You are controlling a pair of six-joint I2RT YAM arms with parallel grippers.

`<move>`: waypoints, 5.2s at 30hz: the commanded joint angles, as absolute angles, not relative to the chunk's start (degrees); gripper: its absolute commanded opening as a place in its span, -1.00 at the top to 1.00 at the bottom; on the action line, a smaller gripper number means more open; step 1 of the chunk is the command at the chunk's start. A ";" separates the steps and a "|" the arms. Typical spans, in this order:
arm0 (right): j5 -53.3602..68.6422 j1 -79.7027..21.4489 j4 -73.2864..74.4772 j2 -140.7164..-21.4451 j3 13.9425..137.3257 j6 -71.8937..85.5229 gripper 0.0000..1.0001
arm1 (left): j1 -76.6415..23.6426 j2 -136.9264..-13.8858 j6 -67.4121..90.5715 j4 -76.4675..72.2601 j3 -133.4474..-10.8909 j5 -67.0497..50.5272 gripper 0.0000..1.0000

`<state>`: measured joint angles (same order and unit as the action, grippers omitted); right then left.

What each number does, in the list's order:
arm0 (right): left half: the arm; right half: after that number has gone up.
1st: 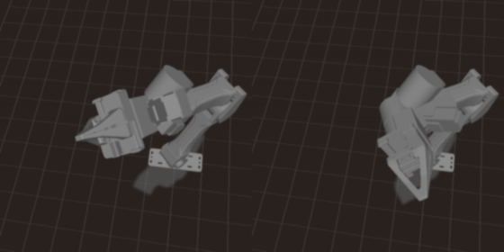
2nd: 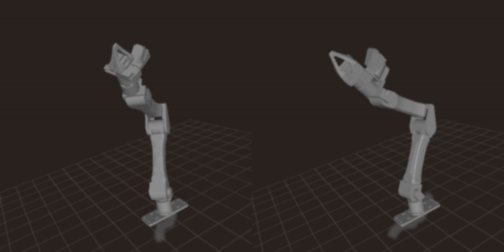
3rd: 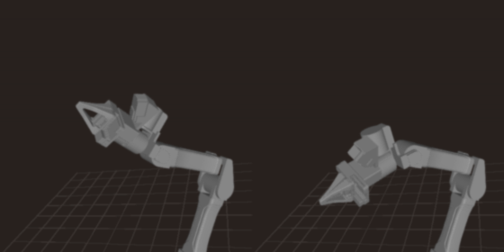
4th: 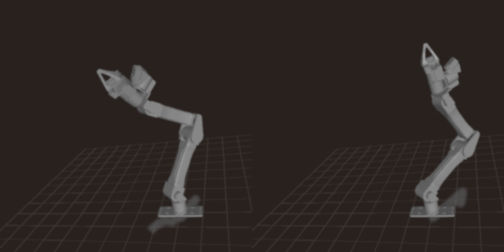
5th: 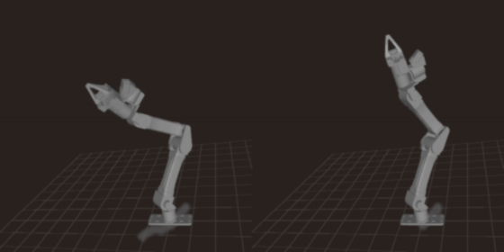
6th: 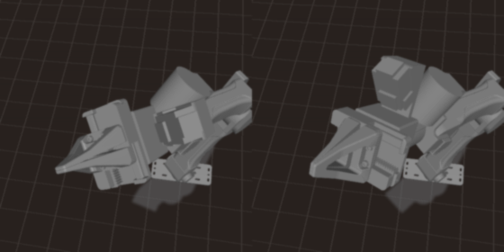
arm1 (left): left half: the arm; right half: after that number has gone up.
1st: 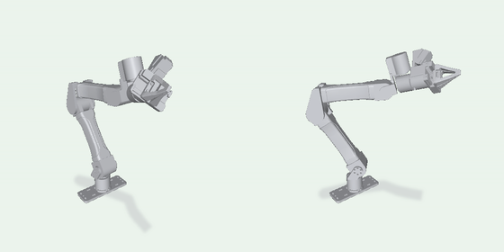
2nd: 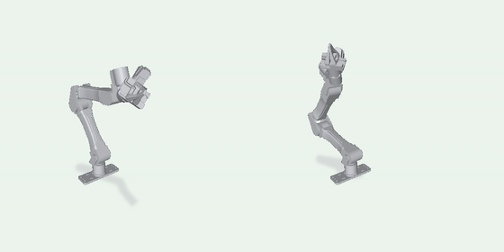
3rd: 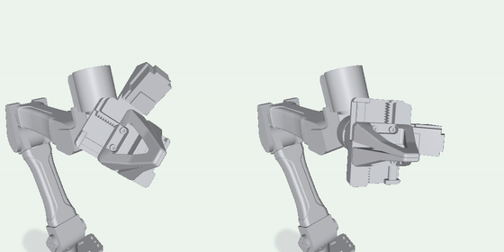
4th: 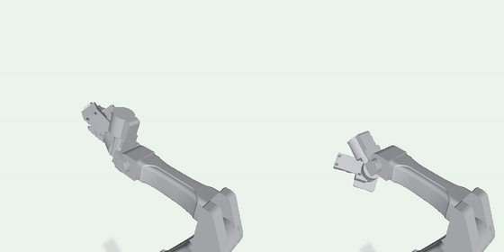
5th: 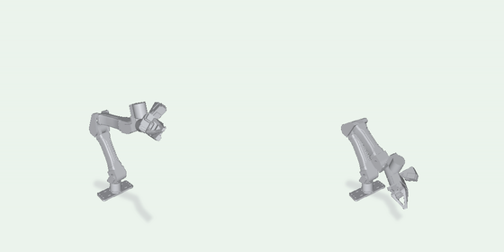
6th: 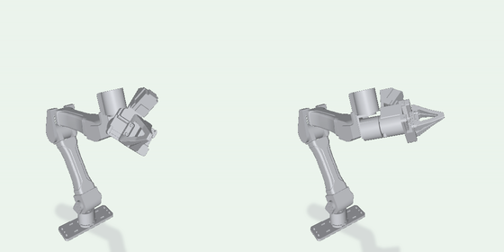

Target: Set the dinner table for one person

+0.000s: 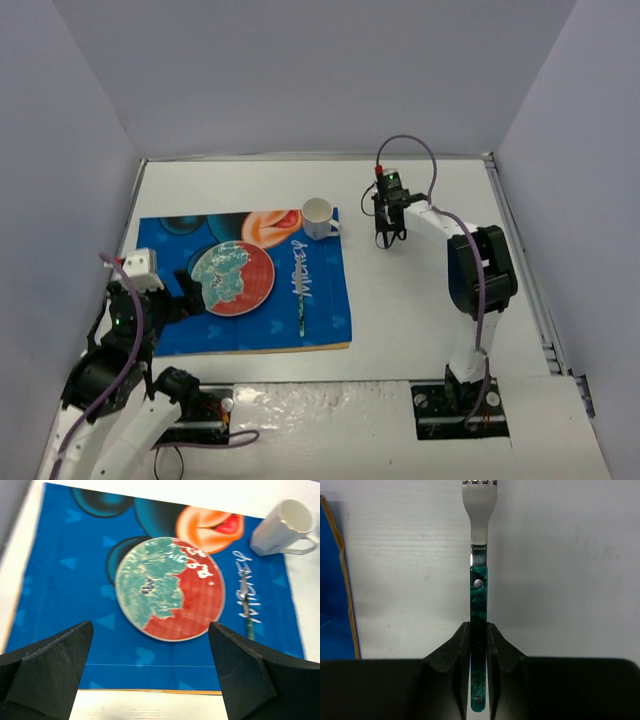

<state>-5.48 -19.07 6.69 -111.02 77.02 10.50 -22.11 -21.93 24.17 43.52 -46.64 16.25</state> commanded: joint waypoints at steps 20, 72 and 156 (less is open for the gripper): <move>-3.70 -41.78 4.04 -76.44 72.85 15.73 1.00 | -24.77 -68.49 46.80 8.29 -75.36 -9.32 -0.86; -4.48 -51.44 0.70 -81.06 72.42 17.99 1.00 | -24.76 -80.62 37.40 12.22 -82.35 -15.38 0.23; 5.52 -41.92 18.25 -58.52 59.69 9.44 -0.82 | 29.27 -81.79 -51.62 38.65 -61.09 -50.48 1.00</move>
